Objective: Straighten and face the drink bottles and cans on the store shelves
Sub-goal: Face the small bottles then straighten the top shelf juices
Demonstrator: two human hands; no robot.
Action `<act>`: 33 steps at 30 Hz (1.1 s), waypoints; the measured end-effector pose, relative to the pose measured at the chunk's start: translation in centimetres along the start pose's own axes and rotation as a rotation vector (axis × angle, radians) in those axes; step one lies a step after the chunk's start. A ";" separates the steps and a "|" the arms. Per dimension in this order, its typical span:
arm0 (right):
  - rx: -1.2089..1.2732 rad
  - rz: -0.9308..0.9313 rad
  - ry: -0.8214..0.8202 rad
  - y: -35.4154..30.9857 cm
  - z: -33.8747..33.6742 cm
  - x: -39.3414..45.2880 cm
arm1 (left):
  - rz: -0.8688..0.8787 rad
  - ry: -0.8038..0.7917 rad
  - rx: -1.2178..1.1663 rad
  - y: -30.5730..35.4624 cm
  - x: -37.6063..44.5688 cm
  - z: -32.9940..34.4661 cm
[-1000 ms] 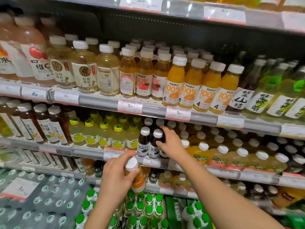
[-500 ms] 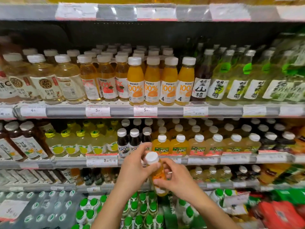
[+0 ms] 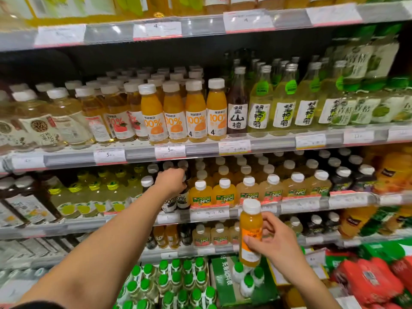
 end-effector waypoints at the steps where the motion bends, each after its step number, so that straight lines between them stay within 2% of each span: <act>1: 0.006 0.000 0.013 0.3 -0.5 -0.1 | 0.002 -0.019 -0.001 -0.1 0.5 0.4; 12: 0.065 0.035 0.051 1.1 -3.0 -1.5 | 0.093 -0.083 0.039 -0.9 2.1 1.4; 17: 0.072 0.013 0.060 0.7 -2.3 -1.1 | 0.081 -0.090 0.000 -1.4 2.1 1.7; 20: 0.073 0.004 0.060 0.5 -1.7 -0.8 | 0.049 0.001 -0.057 -2.8 1.4 1.7; 24: 0.062 0.010 0.035 0.3 -0.8 -0.1 | -0.031 0.139 -0.015 -7.3 -0.4 1.2; 27: 0.047 0.006 0.015 -0.3 0.2 0.3 | -0.114 0.104 -0.036 -10.7 -2.0 1.4; 29: 0.030 0.003 -0.008 -0.7 1.1 0.6 | -0.105 0.067 -0.077 -11.5 -2.6 1.8; 33: -0.004 -0.009 -0.035 -1.3 2.7 0.8 | -0.101 0.134 -0.080 -11.4 -3.1 1.6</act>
Point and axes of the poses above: each hand's wrist, its own x-axis towards the middle knuckle, its own z-axis out of the palm, y = z × x, the point moved 6 cm from there along x, towards the middle knuckle, and after that the axes turned 7 degrees about z, right-handed, at the moved point
